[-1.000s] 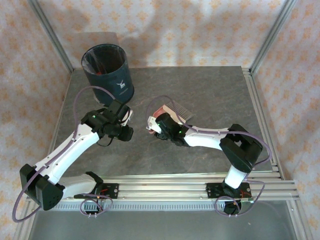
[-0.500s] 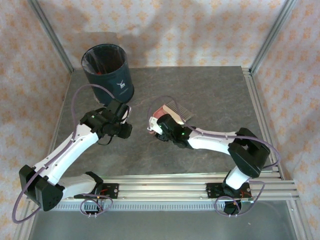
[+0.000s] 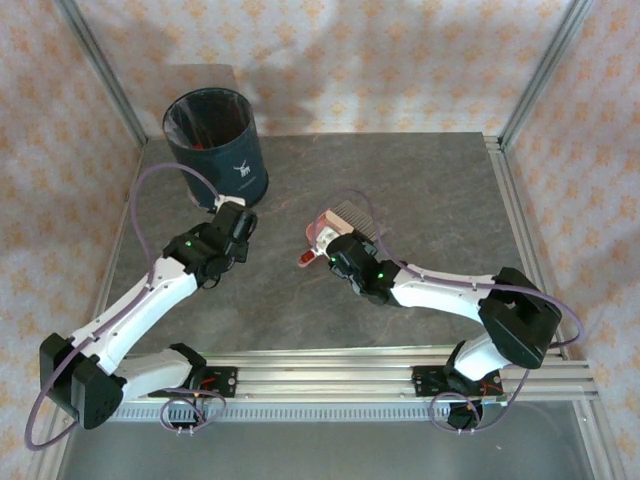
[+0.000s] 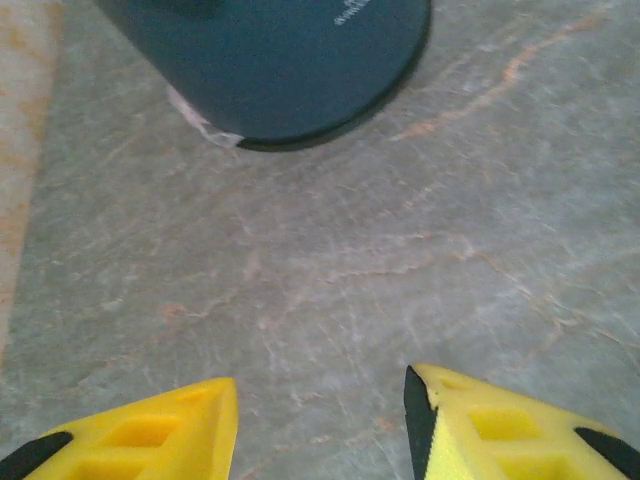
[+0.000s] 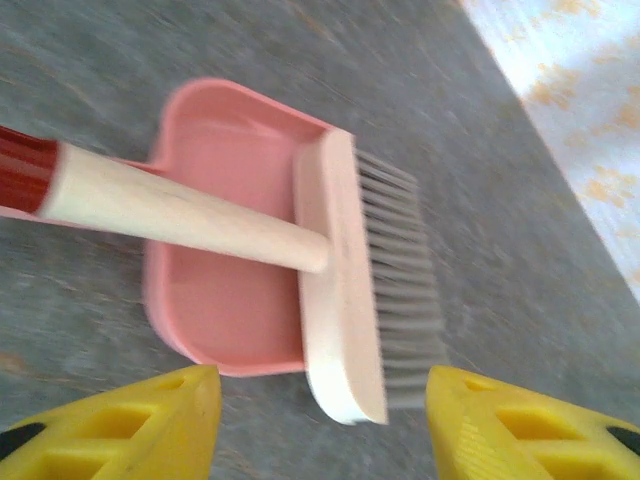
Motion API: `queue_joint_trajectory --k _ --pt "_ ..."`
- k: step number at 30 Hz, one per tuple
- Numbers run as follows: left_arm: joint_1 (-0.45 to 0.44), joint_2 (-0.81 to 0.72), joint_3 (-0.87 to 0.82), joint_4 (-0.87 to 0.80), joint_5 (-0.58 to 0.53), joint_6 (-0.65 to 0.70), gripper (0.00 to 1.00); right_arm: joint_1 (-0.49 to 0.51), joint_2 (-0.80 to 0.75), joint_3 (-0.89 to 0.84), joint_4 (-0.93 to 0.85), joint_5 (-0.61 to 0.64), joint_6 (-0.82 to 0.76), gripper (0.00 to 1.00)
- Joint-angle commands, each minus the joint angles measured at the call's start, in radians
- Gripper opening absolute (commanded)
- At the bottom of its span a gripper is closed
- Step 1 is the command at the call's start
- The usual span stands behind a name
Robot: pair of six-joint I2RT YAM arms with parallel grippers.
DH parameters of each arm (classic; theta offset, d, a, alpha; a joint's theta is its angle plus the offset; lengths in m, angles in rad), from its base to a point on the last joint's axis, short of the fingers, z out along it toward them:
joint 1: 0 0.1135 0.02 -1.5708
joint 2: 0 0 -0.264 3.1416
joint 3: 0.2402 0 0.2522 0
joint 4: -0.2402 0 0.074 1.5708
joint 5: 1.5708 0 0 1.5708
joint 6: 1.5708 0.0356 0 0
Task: Sweep away the paper scraps from the table
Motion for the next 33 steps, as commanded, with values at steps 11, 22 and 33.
queue_joint_trajectory --k 11,22,33 --pt "0.032 0.016 -0.197 0.415 -0.382 0.111 0.58 -0.087 -0.112 -0.103 0.106 0.346 0.109 0.56" --pt "0.129 0.026 -0.326 0.636 -0.413 0.204 0.62 -0.301 -0.281 -0.217 0.087 0.269 0.239 0.58" --pt "0.215 0.092 -0.384 0.774 -0.334 0.209 0.70 -0.569 -0.427 -0.335 0.104 0.111 0.426 0.61"
